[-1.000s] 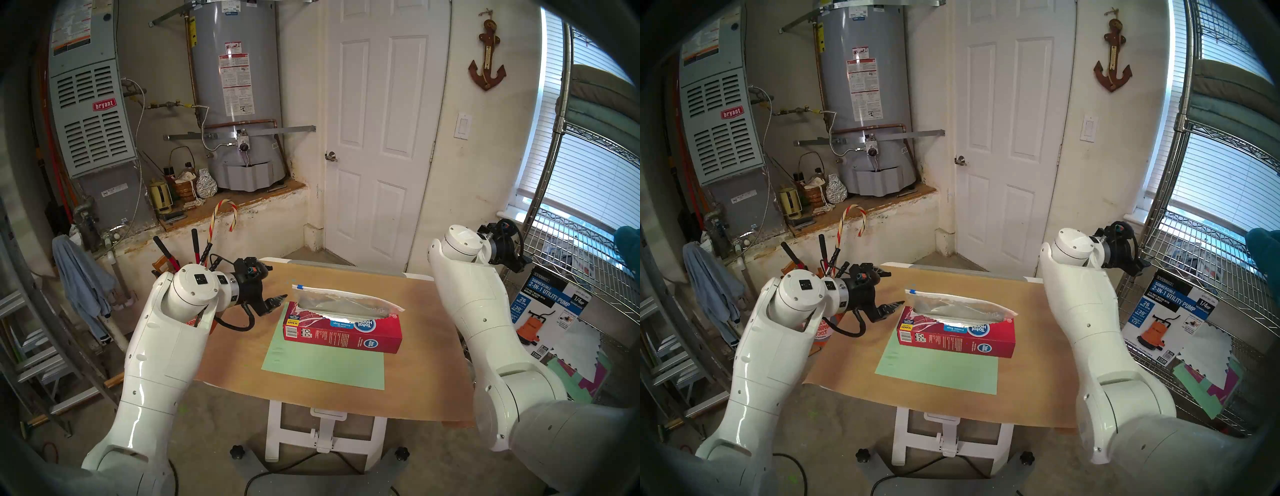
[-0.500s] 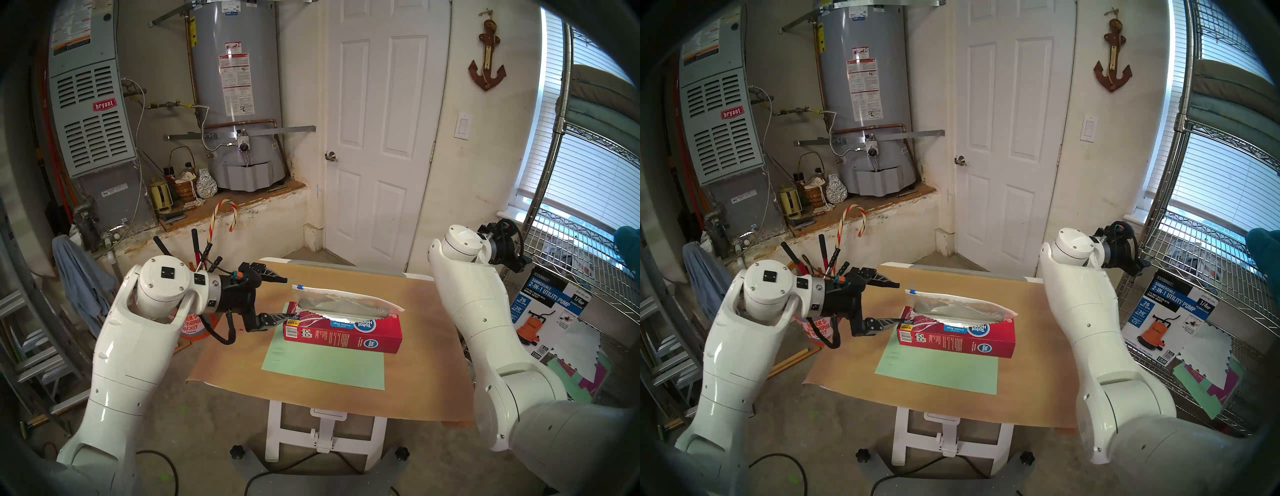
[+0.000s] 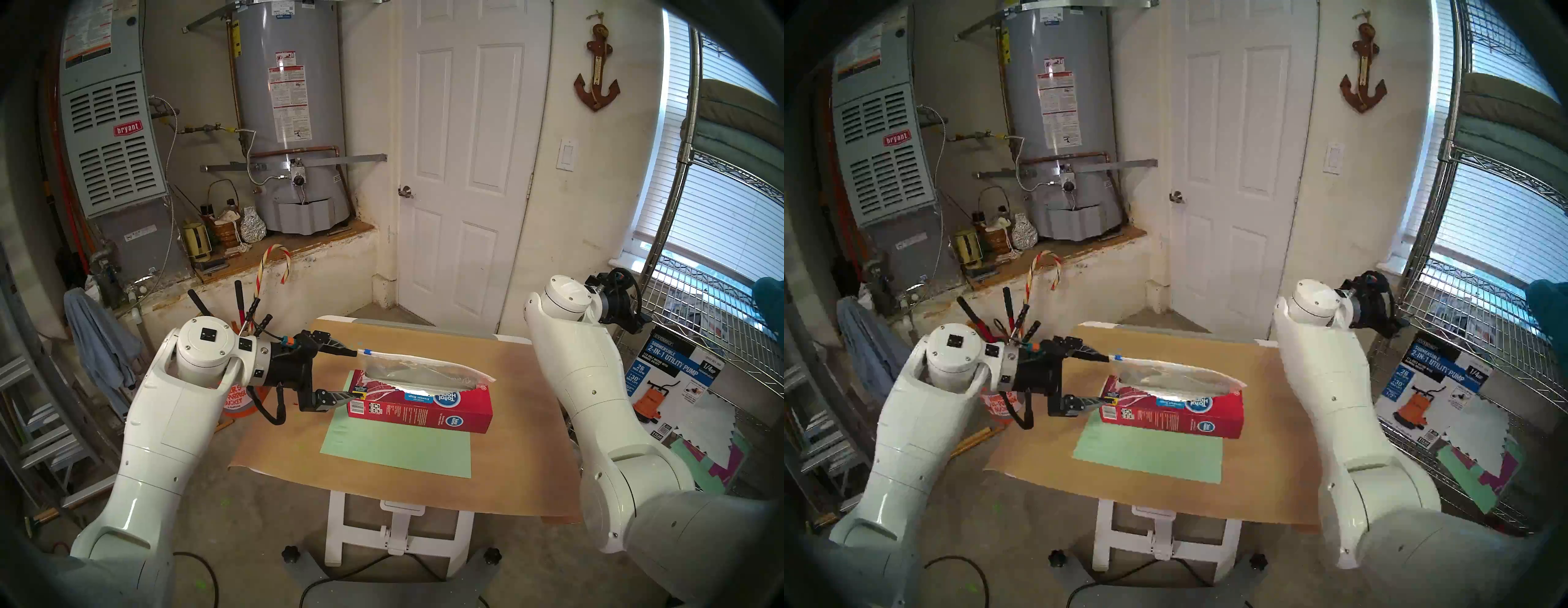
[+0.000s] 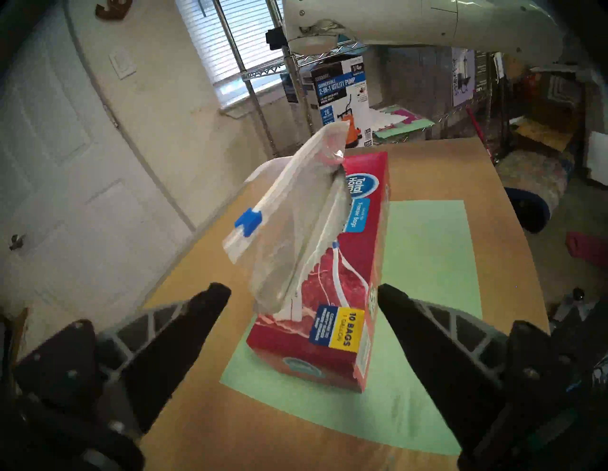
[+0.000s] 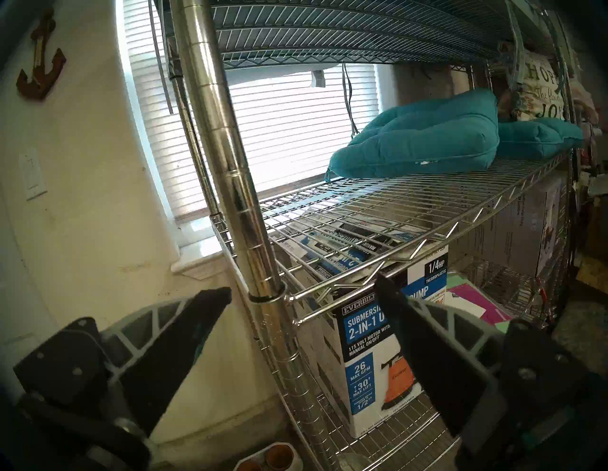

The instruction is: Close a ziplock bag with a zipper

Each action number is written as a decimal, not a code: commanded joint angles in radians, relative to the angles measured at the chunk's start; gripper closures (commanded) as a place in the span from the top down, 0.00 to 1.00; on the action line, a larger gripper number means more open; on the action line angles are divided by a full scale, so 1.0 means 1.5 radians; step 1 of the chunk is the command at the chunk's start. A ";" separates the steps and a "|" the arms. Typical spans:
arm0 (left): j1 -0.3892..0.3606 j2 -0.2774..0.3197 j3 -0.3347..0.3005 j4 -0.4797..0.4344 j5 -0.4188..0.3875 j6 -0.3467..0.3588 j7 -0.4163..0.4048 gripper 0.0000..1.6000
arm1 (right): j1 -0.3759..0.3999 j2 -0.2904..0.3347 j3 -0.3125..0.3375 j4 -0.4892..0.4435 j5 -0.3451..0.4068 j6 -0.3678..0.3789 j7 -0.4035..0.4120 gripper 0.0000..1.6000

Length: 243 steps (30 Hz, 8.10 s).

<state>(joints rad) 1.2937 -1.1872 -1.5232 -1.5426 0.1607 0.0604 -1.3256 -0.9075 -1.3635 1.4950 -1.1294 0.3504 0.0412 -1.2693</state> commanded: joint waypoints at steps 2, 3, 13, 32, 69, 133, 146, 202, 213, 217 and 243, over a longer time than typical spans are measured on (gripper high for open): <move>-0.045 -0.009 -0.003 0.012 -0.009 -0.024 0.006 0.85 | 0.011 -0.001 -0.001 -0.013 -0.001 0.002 -0.001 1.00; -0.046 -0.008 -0.004 0.013 -0.010 -0.025 0.005 0.72 | 0.011 -0.001 -0.001 -0.013 -0.001 0.002 0.000 1.00; -0.044 -0.008 -0.011 0.010 -0.015 -0.032 0.002 0.40 | 0.011 -0.001 -0.001 -0.014 -0.001 0.003 0.000 1.00; -0.040 -0.014 -0.024 -0.003 -0.020 -0.032 0.000 0.45 | 0.011 -0.001 -0.001 -0.014 -0.001 0.004 0.000 1.00; -0.060 -0.027 -0.033 0.026 -0.019 -0.054 -0.011 0.00 | -0.009 -0.015 -0.158 -0.162 0.036 0.120 0.189 1.00; 0.014 -0.050 -0.070 -0.042 -0.027 -0.053 -0.007 0.00 | -0.161 0.272 -0.395 -0.519 0.115 0.283 0.735 1.00; 0.014 -0.051 -0.077 -0.051 -0.027 -0.044 -0.011 0.00 | -0.156 0.359 -0.407 -0.527 0.155 0.146 0.910 1.00; -0.042 -0.043 -0.085 0.003 -0.022 -0.068 -0.058 0.00 | -0.142 0.288 -0.476 -0.475 0.011 0.086 1.015 1.00; -0.051 -0.044 -0.087 0.014 -0.021 -0.072 -0.057 0.00 | -0.146 0.286 -0.474 -0.475 0.005 0.082 1.010 1.00; -0.057 -0.043 -0.085 0.021 -0.022 -0.075 -0.060 0.00 | -0.147 0.285 -0.474 -0.475 0.003 0.081 1.010 1.00; -0.096 -0.053 -0.062 0.073 -0.016 -0.087 -0.076 0.00 | -0.068 0.233 -0.544 -0.431 -0.043 0.091 1.106 1.00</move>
<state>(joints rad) 1.1785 -1.2624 -1.6127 -1.4228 0.1410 -0.0739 -1.4438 -1.0972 -0.9541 0.7093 -1.7912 0.3182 0.1761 0.3330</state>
